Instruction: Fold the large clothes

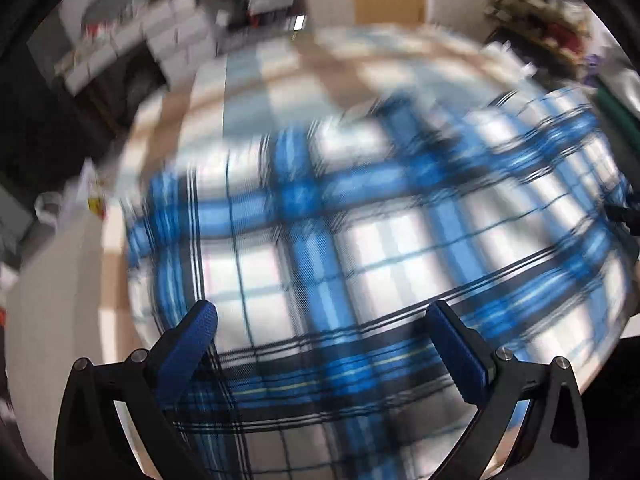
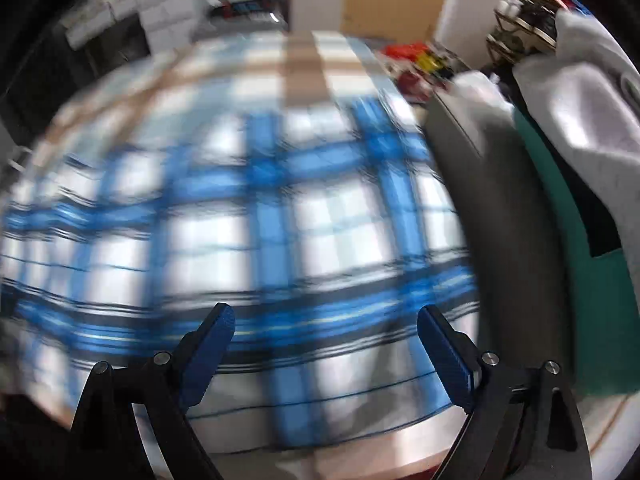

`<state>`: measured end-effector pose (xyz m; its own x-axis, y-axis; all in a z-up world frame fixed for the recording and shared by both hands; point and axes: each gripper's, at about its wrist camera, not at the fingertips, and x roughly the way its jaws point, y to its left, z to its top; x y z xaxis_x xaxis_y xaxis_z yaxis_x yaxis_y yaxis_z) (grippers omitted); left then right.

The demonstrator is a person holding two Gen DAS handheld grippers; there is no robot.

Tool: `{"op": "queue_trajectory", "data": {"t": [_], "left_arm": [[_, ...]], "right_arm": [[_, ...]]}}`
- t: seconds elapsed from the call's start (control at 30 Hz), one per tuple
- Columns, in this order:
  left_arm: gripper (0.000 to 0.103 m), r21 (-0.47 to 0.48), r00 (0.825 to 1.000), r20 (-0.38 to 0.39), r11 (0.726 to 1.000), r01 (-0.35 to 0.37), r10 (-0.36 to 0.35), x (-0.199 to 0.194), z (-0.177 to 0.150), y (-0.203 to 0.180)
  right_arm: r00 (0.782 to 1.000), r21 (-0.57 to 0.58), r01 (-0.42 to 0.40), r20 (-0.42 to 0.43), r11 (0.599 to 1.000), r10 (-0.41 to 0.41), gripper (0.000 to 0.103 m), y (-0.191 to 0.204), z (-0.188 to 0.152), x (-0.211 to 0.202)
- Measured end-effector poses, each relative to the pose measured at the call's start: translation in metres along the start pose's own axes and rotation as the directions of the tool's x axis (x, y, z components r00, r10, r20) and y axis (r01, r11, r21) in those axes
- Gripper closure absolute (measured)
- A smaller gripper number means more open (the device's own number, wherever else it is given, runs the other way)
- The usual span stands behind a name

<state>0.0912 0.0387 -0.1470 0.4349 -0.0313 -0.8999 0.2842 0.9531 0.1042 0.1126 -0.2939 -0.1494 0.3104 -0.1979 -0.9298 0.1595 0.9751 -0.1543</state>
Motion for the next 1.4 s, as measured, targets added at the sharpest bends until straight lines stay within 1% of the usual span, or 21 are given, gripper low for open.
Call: {"op": "queue_trajectory", "data": {"t": [0.1, 0.17, 0.2, 0.3, 0.43, 0.53, 0.63, 0.7, 0.73, 0.83, 0.9, 0.97, 1.0, 1.07, 1.1, 1.17, 1.2, 1.23, 1.27, 1.33, 1.4], "left_arm": [[0.002, -0.088, 0.997, -0.066, 0.995, 0.042, -0.048, 0.013, 0.003, 0.012], [0.002, -0.110, 0.997, 0.007, 0.991, 0.081, -0.080, -0.002, 0.009, 0.016], [0.002, -0.114, 0.994, 0.054, 0.988, 0.101, -0.096, -0.011, 0.012, 0.018], [0.002, -0.109, 0.979, 0.156, 0.983, 0.147, -0.130, -0.024, 0.031, 0.017], [0.002, -0.098, 0.996, 0.057, 0.992, 0.081, -0.076, 0.008, 0.051, 0.006], [0.001, -0.094, 0.999, -0.032, 0.995, 0.028, -0.031, 0.029, 0.054, 0.011], [0.001, -0.077, 1.000, -0.019, 0.997, 0.006, -0.008, 0.028, 0.054, 0.010], [0.001, -0.083, 1.000, -0.010, 0.996, 0.016, -0.017, 0.024, 0.055, 0.013], [0.002, -0.093, 0.999, 0.022, 0.995, 0.029, -0.027, 0.015, 0.054, 0.015], [0.001, -0.082, 0.986, 0.164, 0.996, 0.029, -0.015, -0.008, 0.052, 0.023], [0.001, -0.072, 0.990, 0.132, 0.996, -0.049, 0.058, 0.001, 0.050, 0.028], [0.001, -0.109, 0.997, 0.048, 0.993, -0.054, 0.060, 0.020, 0.046, 0.037], [0.001, -0.161, 0.999, 0.049, 0.987, -0.013, 0.021, 0.023, 0.042, 0.046], [0.001, -0.180, 0.999, 0.046, 0.984, -0.007, 0.015, 0.023, 0.040, 0.051], [0.001, -0.178, 0.999, 0.046, 0.984, -0.007, 0.016, 0.021, 0.039, 0.052], [0.001, -0.198, 0.998, 0.063, 0.980, -0.004, 0.016, 0.013, 0.039, 0.060], [0.001, -0.213, 0.997, 0.080, 0.977, 0.008, 0.009, 0.011, 0.040, 0.064], [0.001, -0.235, 0.994, 0.107, 0.971, 0.037, -0.012, 0.002, 0.036, 0.069], [0.001, -0.248, 0.993, 0.116, 0.967, 0.055, -0.027, 0.001, 0.035, 0.073], [0.001, -0.255, 0.996, 0.078, 0.965, 0.055, -0.037, 0.009, 0.033, 0.076], [0.001, -0.248, 0.998, 0.034, 0.967, 0.066, -0.060, 0.024, 0.032, 0.077]], "right_arm": [[0.996, 0.057, -0.087, -0.033, 0.995, 0.089, 0.008, -0.013, 0.006, 0.016], [0.995, 0.074, -0.091, -0.021, 0.993, 0.093, 0.012, -0.013, 0.015, 0.009], [0.990, 0.084, -0.138, 0.021, 0.987, 0.137, 0.017, -0.013, 0.024, 0.000], [0.966, 0.091, -0.228, 0.146, 0.969, 0.213, 0.015, -0.003, 0.057, -0.021], [0.970, -0.038, -0.202, 0.129, 0.979, 0.205, 0.016, 0.039, 0.097, -0.004], [0.990, -0.138, -0.082, 0.103, 0.987, 0.097, 0.015, 0.070, 0.109, 0.026], [0.994, -0.171, -0.035, 0.099, 0.985, 0.053, 0.004, 0.069, 0.104, 0.045], [0.996, -0.167, -0.033, 0.078, 0.985, 0.046, 0.005, 0.067, 0.112, 0.042], [0.994, -0.161, -0.043, 0.095, 0.986, 0.059, 0.013, 0.068, 0.114, 0.037], [0.968, -0.160, -0.173, 0.152, 0.972, 0.197, 0.015, 0.081, 0.112, 0.011], [0.947, -0.184, -0.262, 0.141, 0.947, 0.289, 0.015, 0.103, 0.104, 0.001], [0.946, -0.218, -0.279, 0.108, 0.935, 0.307, 0.015, 0.129, 0.098, 0.003], [0.954, -0.248, -0.257, 0.089, 0.934, 0.286, 0.015, 0.143, 0.099, 0.010], [0.976, -0.329, -0.166, 0.083, 0.929, 0.204, 0.015, 0.167, 0.102, 0.030], [0.974, -0.346, -0.154, 0.104, 0.925, 0.201, 0.012, 0.171, 0.098, 0.028], [0.975, -0.332, -0.174, 0.075, 0.927, 0.210, 0.011, 0.169, 0.104, 0.031], [0.971, -0.310, -0.212, 0.042, 0.927, 0.236, 0.014, 0.161, 0.109, 0.029], [0.965, -0.297, -0.233, 0.045, 0.926, 0.257, 0.025, 0.153, 0.110, 0.024], [0.962, -0.269, -0.230, 0.084, 0.935, 0.260, 0.026, 0.135, 0.111, 0.013], [0.967, -0.206, -0.170, 0.152, 0.964, 0.203, 0.024, 0.099, 0.113, 0.001], [0.981, -0.111, -0.107, 0.149, 0.988, 0.123, 0.024, 0.051, 0.114, 0.008]]}}
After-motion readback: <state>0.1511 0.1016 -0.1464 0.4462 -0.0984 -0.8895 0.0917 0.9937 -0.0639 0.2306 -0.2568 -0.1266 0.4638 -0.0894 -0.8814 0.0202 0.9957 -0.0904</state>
